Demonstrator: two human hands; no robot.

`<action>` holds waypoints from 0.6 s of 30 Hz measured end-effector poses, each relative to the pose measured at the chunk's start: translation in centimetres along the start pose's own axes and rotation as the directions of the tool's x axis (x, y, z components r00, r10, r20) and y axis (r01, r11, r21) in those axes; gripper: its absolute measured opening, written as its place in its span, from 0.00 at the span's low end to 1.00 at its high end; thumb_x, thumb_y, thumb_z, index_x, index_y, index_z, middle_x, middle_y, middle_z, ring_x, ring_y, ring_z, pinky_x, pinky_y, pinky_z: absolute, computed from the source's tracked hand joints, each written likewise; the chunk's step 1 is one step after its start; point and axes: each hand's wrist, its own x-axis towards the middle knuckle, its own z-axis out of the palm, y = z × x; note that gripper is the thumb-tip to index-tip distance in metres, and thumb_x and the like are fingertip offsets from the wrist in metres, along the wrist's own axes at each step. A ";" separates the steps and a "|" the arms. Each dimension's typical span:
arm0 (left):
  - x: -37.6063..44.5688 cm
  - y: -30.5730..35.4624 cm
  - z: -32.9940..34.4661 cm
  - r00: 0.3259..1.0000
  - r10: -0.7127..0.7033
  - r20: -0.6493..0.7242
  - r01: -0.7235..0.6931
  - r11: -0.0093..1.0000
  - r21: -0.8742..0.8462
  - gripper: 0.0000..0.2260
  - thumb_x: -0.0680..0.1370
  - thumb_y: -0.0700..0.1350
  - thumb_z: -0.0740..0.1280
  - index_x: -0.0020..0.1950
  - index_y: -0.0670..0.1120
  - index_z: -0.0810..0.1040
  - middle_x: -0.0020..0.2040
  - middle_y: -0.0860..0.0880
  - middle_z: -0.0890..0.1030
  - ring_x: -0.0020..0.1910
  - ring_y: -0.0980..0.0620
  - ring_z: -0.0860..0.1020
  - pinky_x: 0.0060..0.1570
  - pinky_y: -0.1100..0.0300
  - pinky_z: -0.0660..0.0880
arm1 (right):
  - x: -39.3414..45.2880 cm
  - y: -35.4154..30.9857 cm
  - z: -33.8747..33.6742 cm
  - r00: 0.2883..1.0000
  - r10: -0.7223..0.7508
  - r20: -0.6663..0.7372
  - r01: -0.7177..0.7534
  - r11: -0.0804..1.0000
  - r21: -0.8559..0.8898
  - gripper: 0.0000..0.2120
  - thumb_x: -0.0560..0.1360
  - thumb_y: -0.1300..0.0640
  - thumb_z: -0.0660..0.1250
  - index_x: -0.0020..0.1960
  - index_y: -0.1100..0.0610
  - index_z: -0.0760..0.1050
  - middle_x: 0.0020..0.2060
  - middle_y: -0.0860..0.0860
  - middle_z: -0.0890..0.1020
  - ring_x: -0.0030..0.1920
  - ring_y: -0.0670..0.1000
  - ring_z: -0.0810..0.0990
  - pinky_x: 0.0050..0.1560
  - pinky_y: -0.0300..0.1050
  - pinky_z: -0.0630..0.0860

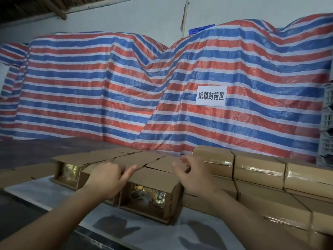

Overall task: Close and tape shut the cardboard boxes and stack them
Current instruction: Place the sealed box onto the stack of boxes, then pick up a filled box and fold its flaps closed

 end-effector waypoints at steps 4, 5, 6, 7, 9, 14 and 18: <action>0.9 -0.5 2.0 0.964 0.220 0.152 -0.239 0.963 0.126 0.31 0.74 0.71 0.56 0.74 0.60 0.62 0.75 0.55 0.63 0.73 0.53 0.62 0.73 0.52 0.54 | -0.7 0.4 2.2 0.977 -0.059 0.205 0.120 0.947 -0.297 0.48 0.68 0.22 0.52 0.79 0.49 0.57 0.77 0.47 0.63 0.76 0.50 0.61 0.76 0.53 0.61; 1.0 -0.4 2.4 0.954 0.219 0.203 -0.248 0.960 0.128 0.36 0.73 0.69 0.60 0.78 0.60 0.54 0.79 0.54 0.56 0.77 0.52 0.54 0.75 0.51 0.48 | -0.8 0.7 3.0 0.969 -0.043 0.244 0.123 0.938 -0.323 0.48 0.68 0.22 0.53 0.80 0.49 0.54 0.79 0.48 0.60 0.78 0.51 0.58 0.77 0.54 0.57; 1.1 -0.4 2.9 0.950 0.204 0.238 -0.242 0.960 0.142 0.39 0.73 0.68 0.63 0.79 0.60 0.49 0.80 0.53 0.51 0.78 0.51 0.50 0.75 0.50 0.44 | -1.0 0.8 3.7 0.962 -0.017 0.273 0.116 0.929 -0.351 0.48 0.69 0.22 0.55 0.80 0.49 0.53 0.79 0.48 0.59 0.78 0.52 0.57 0.77 0.54 0.55; 1.3 -0.4 3.3 0.950 0.188 0.251 -0.233 0.959 0.162 0.40 0.73 0.67 0.64 0.79 0.59 0.46 0.81 0.53 0.49 0.79 0.51 0.48 0.74 0.50 0.42 | -1.2 0.9 4.4 0.957 0.010 0.290 0.109 0.915 -0.389 0.48 0.70 0.23 0.56 0.80 0.49 0.53 0.79 0.49 0.59 0.78 0.53 0.56 0.77 0.54 0.53; 1.6 -0.6 4.2 0.954 0.144 0.261 -0.201 0.957 0.207 0.40 0.75 0.65 0.63 0.80 0.58 0.44 0.81 0.53 0.48 0.79 0.51 0.46 0.75 0.50 0.40 | -1.6 1.1 5.7 0.951 0.034 0.308 0.118 0.879 -0.463 0.45 0.72 0.27 0.58 0.80 0.52 0.55 0.78 0.51 0.61 0.77 0.54 0.58 0.78 0.55 0.54; 2.0 -1.0 5.8 0.940 0.076 0.334 -0.181 0.937 0.299 0.33 0.80 0.51 0.63 0.80 0.56 0.48 0.80 0.54 0.53 0.79 0.52 0.50 0.76 0.49 0.43 | -2.3 1.8 7.4 0.967 0.017 0.255 0.099 0.895 -0.434 0.31 0.78 0.43 0.61 0.77 0.53 0.62 0.74 0.51 0.68 0.73 0.55 0.64 0.76 0.52 0.61; 2.3 -0.9 6.2 0.946 0.073 0.316 -0.183 0.924 0.335 0.38 0.75 0.46 0.70 0.79 0.54 0.52 0.80 0.53 0.55 0.78 0.53 0.52 0.76 0.49 0.44 | -2.5 1.7 7.2 0.965 0.000 0.262 0.110 0.908 -0.405 0.27 0.78 0.49 0.60 0.76 0.54 0.63 0.73 0.51 0.68 0.72 0.55 0.64 0.76 0.53 0.62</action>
